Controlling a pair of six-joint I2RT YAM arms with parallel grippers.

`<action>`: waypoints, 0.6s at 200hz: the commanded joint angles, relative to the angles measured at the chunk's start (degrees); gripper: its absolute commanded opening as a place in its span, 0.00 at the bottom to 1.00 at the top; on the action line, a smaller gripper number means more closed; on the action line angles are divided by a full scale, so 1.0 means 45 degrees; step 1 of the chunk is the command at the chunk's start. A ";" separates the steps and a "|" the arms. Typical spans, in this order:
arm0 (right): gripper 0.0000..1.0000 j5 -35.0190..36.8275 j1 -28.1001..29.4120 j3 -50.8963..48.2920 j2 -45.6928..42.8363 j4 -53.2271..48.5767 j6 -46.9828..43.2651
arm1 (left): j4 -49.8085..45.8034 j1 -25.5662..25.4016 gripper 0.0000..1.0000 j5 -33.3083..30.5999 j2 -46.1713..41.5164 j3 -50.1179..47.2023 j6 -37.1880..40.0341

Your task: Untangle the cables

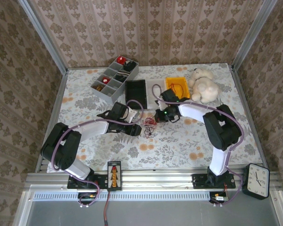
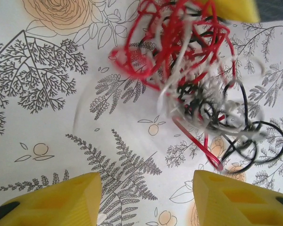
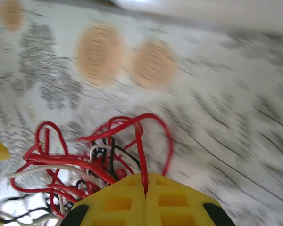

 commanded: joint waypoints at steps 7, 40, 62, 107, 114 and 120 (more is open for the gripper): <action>0.00 0.0429 -0.0416 -0.1340 -0.1106 0.0573 0.1689 | -0.0205 -0.0497 0.56 -0.0003 0.0263 0.0652 0.0516; 0.00 0.0389 -0.0387 -0.1716 -0.1197 0.1052 0.2194 | 0.0274 -0.1457 0.59 0.0443 0.0516 0.1168 0.1330; 0.00 0.0471 -0.0416 -0.1638 -0.1158 0.1139 0.2319 | 0.0362 -0.1920 0.60 0.0927 0.1050 0.1778 0.1877; 0.00 0.0548 -0.0416 -0.1411 -0.1269 0.1094 0.2372 | 0.0099 -0.2133 0.60 0.1061 0.2763 0.2852 0.1911; 0.00 0.0585 -0.0416 -0.1429 -0.1322 0.1129 0.2439 | -0.0014 -0.2133 0.57 0.0926 0.3000 0.2971 0.1837; 0.00 0.0606 -0.0435 -0.1448 -0.1392 0.1151 0.2478 | -0.0093 -0.2151 0.50 0.0626 0.3188 0.3046 0.1707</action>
